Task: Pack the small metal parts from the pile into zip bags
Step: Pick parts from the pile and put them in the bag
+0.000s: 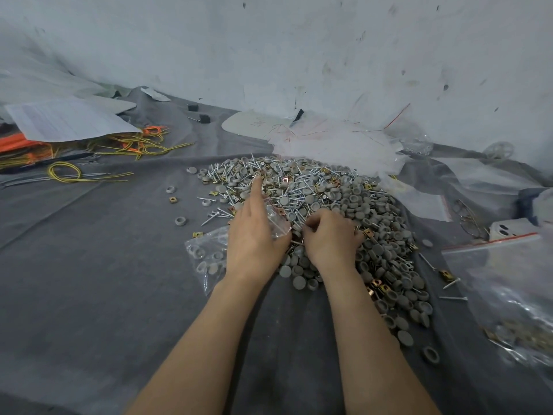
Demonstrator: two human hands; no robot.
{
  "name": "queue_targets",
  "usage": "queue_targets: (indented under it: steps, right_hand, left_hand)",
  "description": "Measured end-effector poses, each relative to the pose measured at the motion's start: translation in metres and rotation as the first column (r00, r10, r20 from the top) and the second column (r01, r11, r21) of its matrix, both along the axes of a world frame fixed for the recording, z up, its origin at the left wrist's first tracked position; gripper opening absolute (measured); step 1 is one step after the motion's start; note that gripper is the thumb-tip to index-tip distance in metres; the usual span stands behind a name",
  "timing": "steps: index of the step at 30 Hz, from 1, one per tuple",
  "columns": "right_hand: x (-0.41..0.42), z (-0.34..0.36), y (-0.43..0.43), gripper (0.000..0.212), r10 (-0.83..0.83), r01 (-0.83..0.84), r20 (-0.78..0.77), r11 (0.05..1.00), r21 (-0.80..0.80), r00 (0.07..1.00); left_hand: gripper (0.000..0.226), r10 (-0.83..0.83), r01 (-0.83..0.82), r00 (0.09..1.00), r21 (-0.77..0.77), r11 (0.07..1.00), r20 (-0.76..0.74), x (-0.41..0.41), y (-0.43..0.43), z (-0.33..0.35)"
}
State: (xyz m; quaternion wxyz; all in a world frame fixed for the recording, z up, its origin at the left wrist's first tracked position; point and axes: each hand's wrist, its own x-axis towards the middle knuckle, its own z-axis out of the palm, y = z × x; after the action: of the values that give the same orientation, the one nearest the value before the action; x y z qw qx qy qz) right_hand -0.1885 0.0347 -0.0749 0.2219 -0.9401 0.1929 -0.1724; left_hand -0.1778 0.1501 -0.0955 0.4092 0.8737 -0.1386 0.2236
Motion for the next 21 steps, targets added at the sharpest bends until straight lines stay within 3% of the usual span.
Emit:
queue_targets:
  steps: [3,6,9,12,14,16,19,21]
  right_hand:
    - [0.0,0.001,0.0,0.005,-0.006,-0.004,0.087,0.994,0.108,0.996]
    - [0.001,0.002,-0.001,0.005,-0.01,-0.067,0.279,0.962,0.264,0.96]
    - [0.0,0.006,0.0,0.014,-0.012,-0.209,0.43,0.862,0.462,0.903]
    - [0.001,0.008,0.005,0.02,0.111,-0.351,0.426,0.767,0.538,0.898]
    - [0.001,0.008,0.011,0.013,0.254,-0.433,0.381,0.738,0.518,0.889]
    - [0.002,0.007,0.015,0.006,0.295,-0.458,0.381,0.755,0.469,0.877]
    - [0.0,0.006,0.01,0.01,0.133,-0.283,0.416,0.904,0.322,0.9]
    - [-0.001,0.005,0.003,0.014,0.065,-0.119,0.304,0.979,0.163,0.95]
  left_hand:
    - [0.097,0.0,0.0,1.0,-0.003,1.0,0.007,-0.001,0.0,0.001]
    - [0.096,-0.005,0.005,1.0,-0.01,1.0,0.007,-0.001,0.0,0.001]
    - [0.095,-0.013,0.013,1.0,-0.009,1.0,-0.001,-0.001,0.0,0.001]
    - [0.094,-0.026,0.026,1.0,-0.013,1.0,-0.012,-0.001,0.0,0.002]
    - [0.094,-0.039,0.038,0.999,-0.025,0.999,-0.027,-0.001,0.001,0.003]
    - [0.094,-0.042,0.041,0.999,-0.028,0.999,-0.032,-0.001,0.001,0.003]
    - [0.095,-0.023,0.022,0.999,-0.011,1.0,-0.022,-0.001,0.001,0.002]
    - [0.095,-0.019,0.019,1.0,-0.016,1.0,-0.022,-0.001,0.0,0.002]
